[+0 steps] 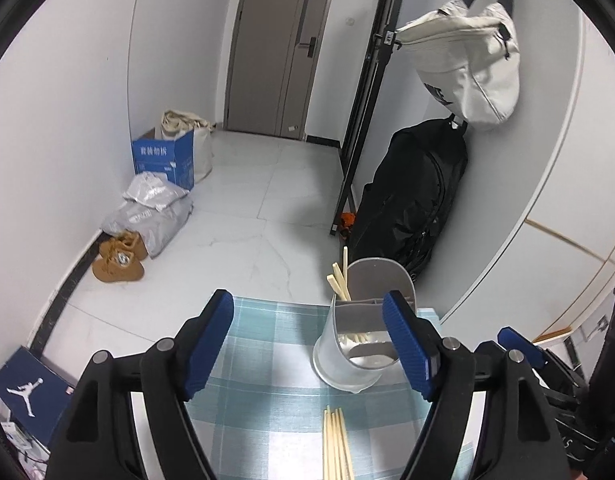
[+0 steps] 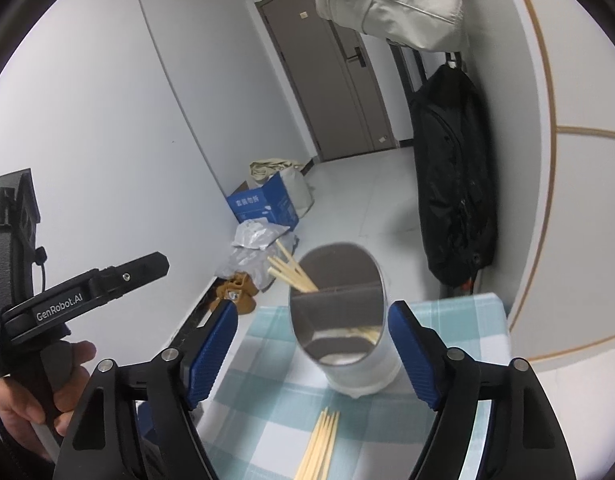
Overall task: Organize utensils
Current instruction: 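Withdraw both open tools from the holder back toward the table, then lower the right tool onto the remaining chopsticks and close on one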
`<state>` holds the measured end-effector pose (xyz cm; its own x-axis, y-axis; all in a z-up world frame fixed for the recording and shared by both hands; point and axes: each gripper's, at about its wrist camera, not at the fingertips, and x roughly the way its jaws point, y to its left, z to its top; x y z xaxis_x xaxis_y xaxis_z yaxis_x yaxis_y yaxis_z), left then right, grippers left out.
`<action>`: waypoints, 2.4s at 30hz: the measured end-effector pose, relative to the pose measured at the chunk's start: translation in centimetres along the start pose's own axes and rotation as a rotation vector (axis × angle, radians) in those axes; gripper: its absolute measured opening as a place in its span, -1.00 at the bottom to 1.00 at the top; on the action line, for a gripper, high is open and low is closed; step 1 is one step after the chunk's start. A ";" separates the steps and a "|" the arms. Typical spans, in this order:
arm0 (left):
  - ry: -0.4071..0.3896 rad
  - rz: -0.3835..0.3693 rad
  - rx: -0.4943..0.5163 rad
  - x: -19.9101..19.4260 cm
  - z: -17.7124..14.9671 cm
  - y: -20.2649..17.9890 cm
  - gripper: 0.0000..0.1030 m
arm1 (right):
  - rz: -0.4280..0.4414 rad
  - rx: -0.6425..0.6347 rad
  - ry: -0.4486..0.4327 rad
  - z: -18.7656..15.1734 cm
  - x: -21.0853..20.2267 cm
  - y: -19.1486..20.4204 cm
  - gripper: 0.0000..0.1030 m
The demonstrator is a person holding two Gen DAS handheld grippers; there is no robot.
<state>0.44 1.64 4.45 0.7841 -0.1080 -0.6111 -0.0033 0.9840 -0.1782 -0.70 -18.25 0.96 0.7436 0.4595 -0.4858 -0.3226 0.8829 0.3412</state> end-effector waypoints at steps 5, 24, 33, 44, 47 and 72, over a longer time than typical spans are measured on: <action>-0.019 0.013 0.036 -0.6 -1.6 -0.6 0.61 | -0.022 -0.009 -0.008 -2.0 -0.7 0.0 0.62; 0.031 0.051 0.056 3.2 -8.2 0.1 0.61 | -0.077 0.031 0.103 -9.2 1.7 -2.2 0.60; 0.125 0.056 -0.001 5.6 -9.0 1.9 0.61 | -0.086 0.042 0.253 -11.2 4.9 -2.8 0.00; 0.127 0.154 -0.033 6.3 -8.3 4.5 0.61 | -0.104 0.002 0.411 -13.3 8.9 -2.1 -0.61; 0.141 0.162 -0.054 6.5 -8.4 5.2 0.61 | -0.109 -0.017 0.438 -13.8 9.7 -1.7 -0.62; 0.182 0.141 -0.170 6.8 -7.1 8.7 0.61 | -0.253 -0.224 0.585 -15.0 14.9 0.9 -0.81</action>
<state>1.33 8.48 -6.69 0.6441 -0.0109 -0.7649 -0.2204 0.9548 -0.1992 1.34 -9.19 -18.03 0.3932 0.1573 -0.9059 -0.3405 0.9401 0.0154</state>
